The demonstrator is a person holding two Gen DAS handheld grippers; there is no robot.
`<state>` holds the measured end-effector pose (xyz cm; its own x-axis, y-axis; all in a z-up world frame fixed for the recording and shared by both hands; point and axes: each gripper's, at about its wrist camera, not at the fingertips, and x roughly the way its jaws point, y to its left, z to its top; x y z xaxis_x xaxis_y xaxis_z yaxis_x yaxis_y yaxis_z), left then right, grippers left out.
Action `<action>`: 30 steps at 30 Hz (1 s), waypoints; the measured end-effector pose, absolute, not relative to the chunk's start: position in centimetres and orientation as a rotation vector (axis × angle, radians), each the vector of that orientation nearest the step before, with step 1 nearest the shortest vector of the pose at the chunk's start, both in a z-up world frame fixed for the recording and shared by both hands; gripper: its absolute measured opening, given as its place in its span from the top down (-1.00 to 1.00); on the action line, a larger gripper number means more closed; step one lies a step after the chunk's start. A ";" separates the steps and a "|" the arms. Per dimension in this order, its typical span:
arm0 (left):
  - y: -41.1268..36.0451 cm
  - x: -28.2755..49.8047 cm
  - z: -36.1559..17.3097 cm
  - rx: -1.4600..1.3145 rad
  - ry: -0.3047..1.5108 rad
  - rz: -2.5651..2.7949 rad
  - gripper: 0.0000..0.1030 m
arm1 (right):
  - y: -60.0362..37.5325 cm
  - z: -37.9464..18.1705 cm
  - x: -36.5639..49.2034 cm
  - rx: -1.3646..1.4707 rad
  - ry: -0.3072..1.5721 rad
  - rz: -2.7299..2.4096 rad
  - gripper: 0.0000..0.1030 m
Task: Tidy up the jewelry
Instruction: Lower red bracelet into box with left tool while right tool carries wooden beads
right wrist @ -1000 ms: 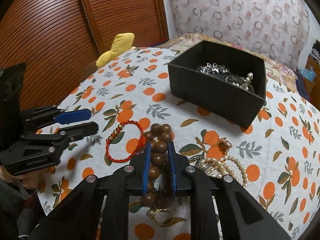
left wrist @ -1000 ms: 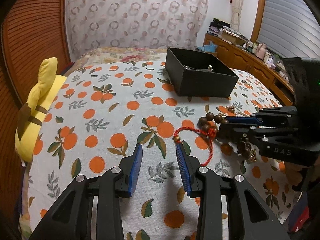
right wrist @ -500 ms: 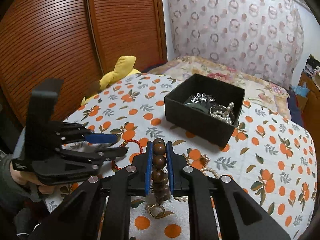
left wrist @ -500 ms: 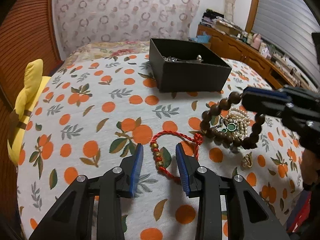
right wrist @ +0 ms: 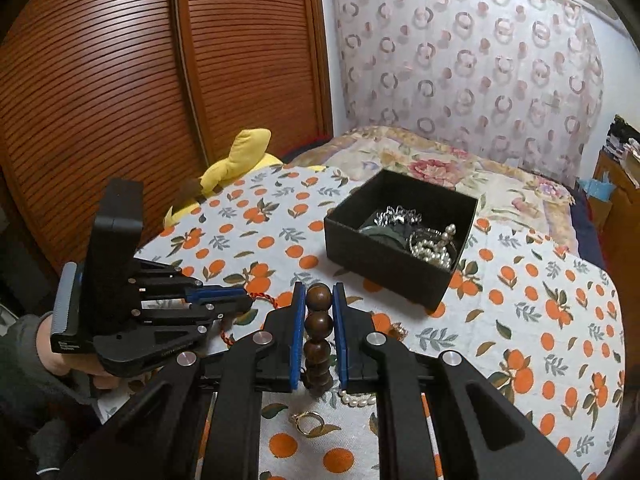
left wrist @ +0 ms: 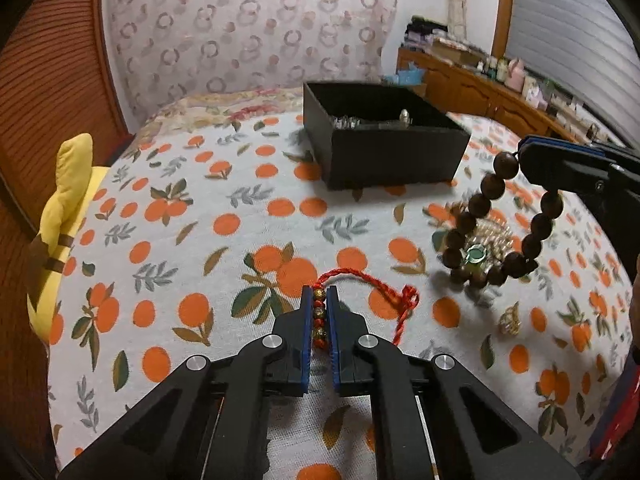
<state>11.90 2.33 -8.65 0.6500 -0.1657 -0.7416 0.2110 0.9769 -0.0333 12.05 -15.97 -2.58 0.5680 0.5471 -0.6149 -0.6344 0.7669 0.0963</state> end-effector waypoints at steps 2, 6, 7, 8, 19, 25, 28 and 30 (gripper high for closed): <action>2.5 11.7 -7.9 0.043 0.816 -0.215 0.88 | -16.1 -2.0 11.9 -0.140 0.658 0.698 0.71; 2.8 11.4 -6.1 0.027 0.768 -0.214 0.88 | -16.1 -1.0 11.7 -0.148 0.634 0.703 0.71; 2.8 11.3 -5.6 0.022 0.755 -0.217 0.88 | -16.1 -0.8 11.6 -0.151 0.630 0.704 0.71; 2.8 11.2 -5.2 0.021 0.747 -0.218 0.88 | -16.1 -0.7 11.5 -0.153 0.625 0.704 0.71; 2.5 11.1 -2.4 0.004 0.672 -0.233 0.88 | -16.6 1.3 12.1 -0.150 0.584 0.697 0.71; 2.0 11.9 -1.3 -0.003 0.645 -0.242 0.88 | -17.4 2.1 13.8 -0.145 0.565 0.681 0.71; 1.8 12.6 -1.1 -0.013 0.637 -0.243 0.88 | -17.8 2.4 14.8 -0.135 0.558 0.676 0.71; 1.7 12.9 -1.0 -0.014 0.635 -0.243 0.88 | -18.1 2.6 15.4 -0.127 0.552 0.676 0.71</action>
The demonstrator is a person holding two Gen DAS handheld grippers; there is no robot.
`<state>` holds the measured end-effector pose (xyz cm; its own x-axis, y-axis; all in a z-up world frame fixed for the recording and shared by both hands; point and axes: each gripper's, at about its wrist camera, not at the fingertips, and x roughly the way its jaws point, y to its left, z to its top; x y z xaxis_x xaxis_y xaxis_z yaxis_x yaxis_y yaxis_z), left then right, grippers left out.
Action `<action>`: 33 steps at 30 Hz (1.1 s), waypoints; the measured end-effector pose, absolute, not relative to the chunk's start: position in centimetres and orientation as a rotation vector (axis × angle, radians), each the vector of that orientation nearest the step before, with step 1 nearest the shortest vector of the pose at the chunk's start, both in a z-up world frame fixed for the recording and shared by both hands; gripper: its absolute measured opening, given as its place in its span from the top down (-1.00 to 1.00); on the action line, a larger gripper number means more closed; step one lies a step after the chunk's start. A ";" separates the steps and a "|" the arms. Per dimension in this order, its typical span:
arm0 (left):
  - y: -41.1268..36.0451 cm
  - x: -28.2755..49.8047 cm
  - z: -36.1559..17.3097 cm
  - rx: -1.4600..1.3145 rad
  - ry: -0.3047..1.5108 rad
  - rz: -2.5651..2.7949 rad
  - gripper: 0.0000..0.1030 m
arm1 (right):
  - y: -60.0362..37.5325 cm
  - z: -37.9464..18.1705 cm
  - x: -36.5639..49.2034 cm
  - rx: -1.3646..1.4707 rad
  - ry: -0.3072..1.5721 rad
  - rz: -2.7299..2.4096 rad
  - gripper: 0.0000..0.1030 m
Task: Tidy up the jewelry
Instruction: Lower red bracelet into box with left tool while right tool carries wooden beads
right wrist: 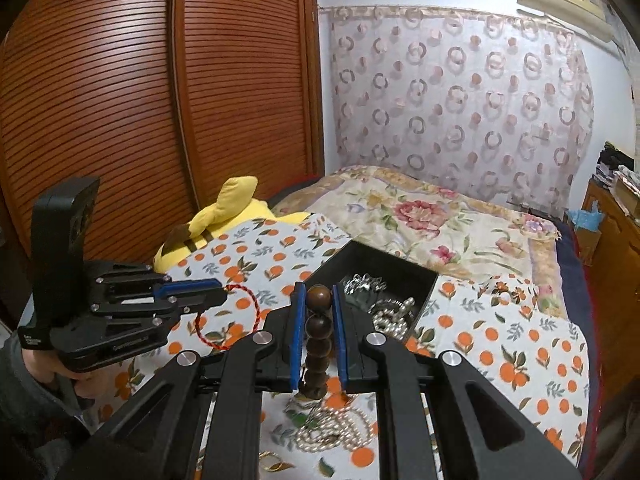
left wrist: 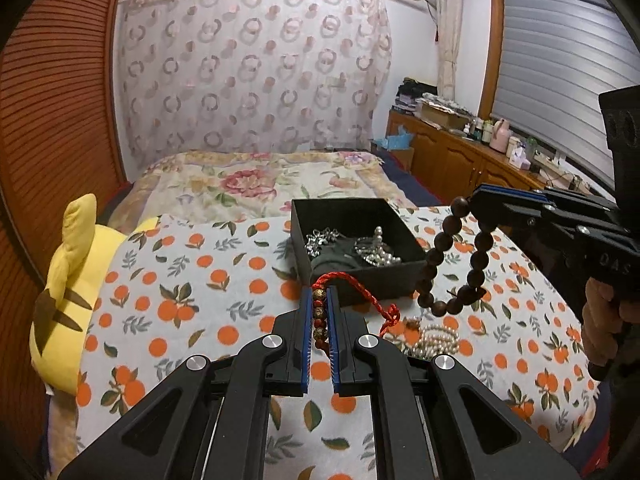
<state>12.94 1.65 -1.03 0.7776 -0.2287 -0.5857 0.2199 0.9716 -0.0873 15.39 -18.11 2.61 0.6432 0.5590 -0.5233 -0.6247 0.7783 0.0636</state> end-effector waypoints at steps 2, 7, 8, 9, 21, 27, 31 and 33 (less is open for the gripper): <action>1.4 13.3 -0.9 -0.014 0.633 -0.243 0.88 | -18.4 2.8 16.0 -0.120 0.546 0.676 0.71; 0.9 14.6 -0.7 -0.010 0.629 -0.238 0.88 | -18.7 3.2 17.8 -0.115 0.534 0.677 0.71; 0.8 14.8 -0.7 -0.010 0.629 -0.237 0.88 | -18.8 3.2 18.3 -0.114 0.533 0.677 0.71; 0.7 15.1 -0.7 -0.010 0.629 -0.235 0.88 | -18.8 3.1 18.7 -0.114 0.533 0.678 0.71; -0.1 18.2 -0.4 -0.012 0.633 -0.230 0.88 | -19.0 1.3 24.2 -0.067 0.551 0.689 0.71; -0.6 20.2 -0.4 -0.012 0.644 -0.231 0.88 | -18.9 -0.5 26.1 -0.045 0.579 0.702 0.71; -0.8 21.3 -0.6 -0.009 0.652 -0.234 0.88 | -19.2 -1.2 26.5 -0.029 0.582 0.700 0.71; -1.0 21.9 -0.9 -0.006 0.658 -0.236 0.88 | -19.6 -1.2 26.8 -0.014 0.581 0.697 0.71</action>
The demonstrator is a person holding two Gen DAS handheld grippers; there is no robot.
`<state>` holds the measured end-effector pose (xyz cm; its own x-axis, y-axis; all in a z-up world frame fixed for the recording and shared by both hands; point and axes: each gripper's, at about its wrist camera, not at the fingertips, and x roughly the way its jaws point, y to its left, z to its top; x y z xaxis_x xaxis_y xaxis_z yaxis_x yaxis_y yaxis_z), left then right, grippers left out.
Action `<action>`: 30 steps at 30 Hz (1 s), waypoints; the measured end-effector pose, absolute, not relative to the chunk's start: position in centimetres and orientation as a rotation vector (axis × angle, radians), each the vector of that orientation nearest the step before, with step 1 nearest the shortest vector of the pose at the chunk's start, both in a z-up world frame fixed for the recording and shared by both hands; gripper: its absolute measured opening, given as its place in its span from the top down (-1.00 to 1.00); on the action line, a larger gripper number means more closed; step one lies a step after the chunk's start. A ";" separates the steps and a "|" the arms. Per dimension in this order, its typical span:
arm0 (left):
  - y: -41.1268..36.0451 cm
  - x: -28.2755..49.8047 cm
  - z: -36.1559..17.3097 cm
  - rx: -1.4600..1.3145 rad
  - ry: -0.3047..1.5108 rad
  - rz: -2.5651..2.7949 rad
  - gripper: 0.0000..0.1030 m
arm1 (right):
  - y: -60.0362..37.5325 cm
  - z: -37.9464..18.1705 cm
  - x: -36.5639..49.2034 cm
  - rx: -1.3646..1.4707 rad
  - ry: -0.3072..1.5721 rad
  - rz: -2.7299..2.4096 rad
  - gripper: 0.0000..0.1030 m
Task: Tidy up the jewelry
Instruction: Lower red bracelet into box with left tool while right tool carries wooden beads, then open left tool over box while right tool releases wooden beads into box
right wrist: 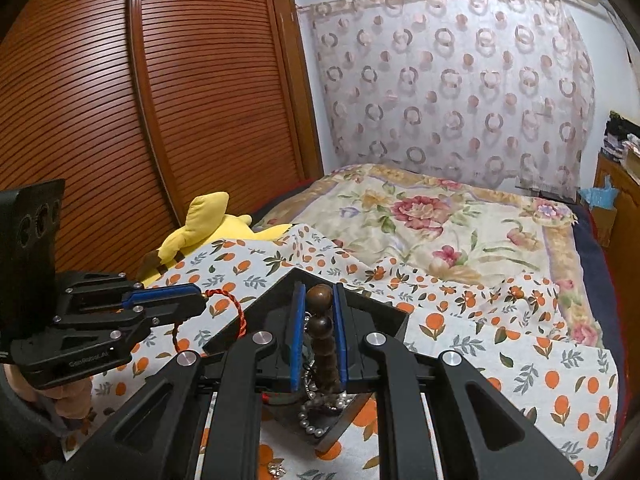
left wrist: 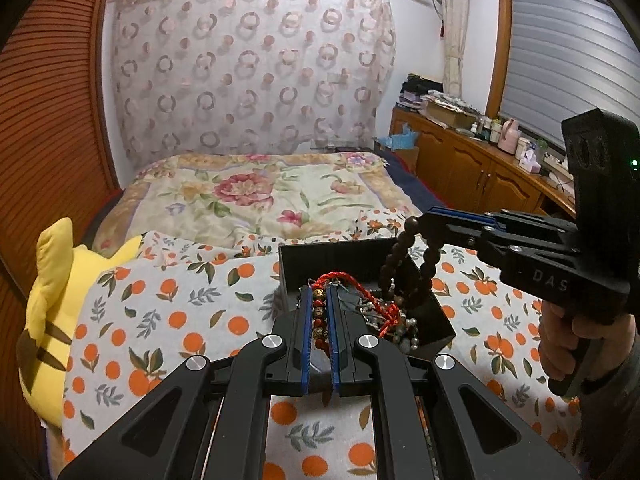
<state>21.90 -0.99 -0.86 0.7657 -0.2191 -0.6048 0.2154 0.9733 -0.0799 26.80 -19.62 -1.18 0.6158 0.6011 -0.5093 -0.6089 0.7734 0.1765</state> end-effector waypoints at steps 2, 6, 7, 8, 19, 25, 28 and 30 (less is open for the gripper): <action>-1.1 22.4 -1.1 -0.003 0.664 -0.238 0.88 | -20.0 -1.1 27.0 0.000 0.579 0.695 0.71; -1.5 23.5 -1.7 0.000 0.678 -0.243 0.88 | -20.4 -1.3 27.4 0.023 0.590 0.698 0.70; -1.6 23.5 -1.8 0.000 0.680 -0.244 0.88 | -20.4 -1.4 27.5 0.025 0.595 0.702 0.70; -1.7 23.8 -1.9 0.000 0.683 -0.246 0.88 | -20.4 -1.4 27.5 0.026 0.597 0.704 0.70; -2.2 25.2 -2.0 0.013 0.687 -0.246 0.88 | -20.0 -2.0 27.5 0.018 0.613 0.716 0.69; -2.3 25.4 -2.0 0.014 0.689 -0.244 0.88 | -20.6 -1.7 27.5 0.019 0.609 0.696 0.64; -2.4 26.4 -2.0 0.015 0.699 -0.245 0.88 | -20.9 -1.5 27.7 0.022 0.607 0.679 0.64; -2.5 26.9 -2.0 0.021 0.702 -0.242 0.88 | -21.1 -1.4 27.7 0.025 0.608 0.671 0.64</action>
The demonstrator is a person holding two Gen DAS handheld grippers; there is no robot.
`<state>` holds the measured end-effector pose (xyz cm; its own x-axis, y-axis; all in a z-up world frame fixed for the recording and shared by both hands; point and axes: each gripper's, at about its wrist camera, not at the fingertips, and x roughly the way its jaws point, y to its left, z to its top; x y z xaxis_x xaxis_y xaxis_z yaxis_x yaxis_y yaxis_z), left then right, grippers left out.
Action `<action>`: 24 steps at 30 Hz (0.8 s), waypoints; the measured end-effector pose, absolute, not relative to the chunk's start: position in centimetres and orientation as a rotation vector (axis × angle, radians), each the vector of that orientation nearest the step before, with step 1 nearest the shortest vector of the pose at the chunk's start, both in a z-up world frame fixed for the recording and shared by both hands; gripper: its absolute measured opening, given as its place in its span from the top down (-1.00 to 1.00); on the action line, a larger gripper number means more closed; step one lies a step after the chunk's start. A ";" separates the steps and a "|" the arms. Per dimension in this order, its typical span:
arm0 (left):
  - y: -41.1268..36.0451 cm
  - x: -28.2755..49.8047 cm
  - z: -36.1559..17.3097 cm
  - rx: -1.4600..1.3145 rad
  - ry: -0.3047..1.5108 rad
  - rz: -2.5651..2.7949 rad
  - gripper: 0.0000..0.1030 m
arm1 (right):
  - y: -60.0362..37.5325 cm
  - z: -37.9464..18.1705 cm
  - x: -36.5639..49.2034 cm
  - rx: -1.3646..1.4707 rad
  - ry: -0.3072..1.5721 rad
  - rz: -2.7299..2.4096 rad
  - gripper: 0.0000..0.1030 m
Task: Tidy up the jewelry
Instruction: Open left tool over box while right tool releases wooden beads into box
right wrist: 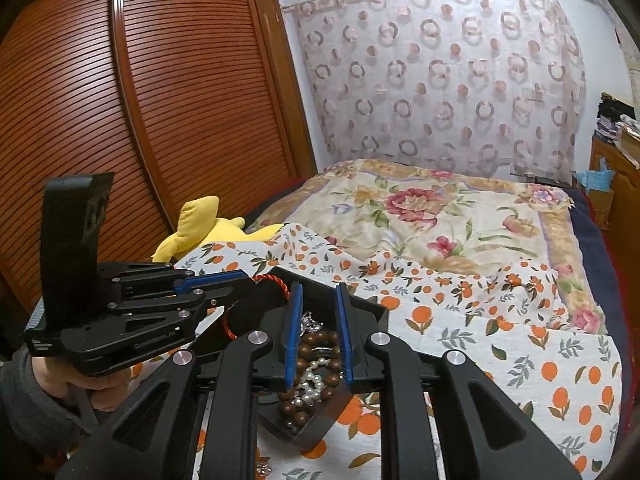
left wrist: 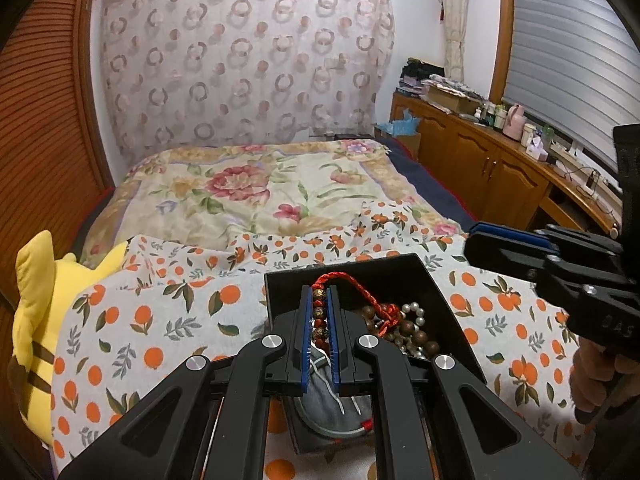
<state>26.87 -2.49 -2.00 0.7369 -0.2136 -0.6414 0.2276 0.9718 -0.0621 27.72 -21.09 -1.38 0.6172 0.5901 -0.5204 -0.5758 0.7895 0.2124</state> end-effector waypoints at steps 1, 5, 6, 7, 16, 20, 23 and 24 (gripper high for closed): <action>-2.5 26.9 -2.0 0.019 0.703 -0.243 0.88 | -21.1 -1.4 27.8 0.026 0.609 0.669 0.64; -2.6 27.3 -1.9 0.020 0.706 -0.252 0.88 | -21.1 -1.3 27.9 0.024 0.613 0.662 0.64; -2.6 27.4 -2.0 0.023 0.706 -0.253 0.88 | -21.0 -1.3 27.9 0.023 0.614 0.661 0.64; -2.6 27.4 -2.0 0.025 0.706 -0.253 0.88 | -21.1 -1.3 27.9 0.022 0.614 0.661 0.64; -2.2 27.0 -1.9 0.022 0.696 -0.245 0.50 | -21.5 -1.4 27.9 0.012 0.615 0.654 0.64; -2.0 26.1 -1.6 0.022 0.681 -0.238 0.21 | -21.8 -1.1 27.2 -0.001 0.611 0.650 0.64; -1.9 25.7 -1.4 0.022 0.672 -0.234 -0.04 | -22.0 -0.9 26.3 -0.014 0.610 0.643 0.64; -2.0 25.3 -1.4 0.022 0.668 -0.233 -0.16 | -21.9 -0.8 26.1 -0.016 0.611 0.641 0.64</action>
<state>25.33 -1.97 -1.38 0.7602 -0.2074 -0.6157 0.2213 0.9737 -0.0548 26.05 -21.91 -0.83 0.6330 0.5558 -0.5389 -0.5652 0.8075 0.1689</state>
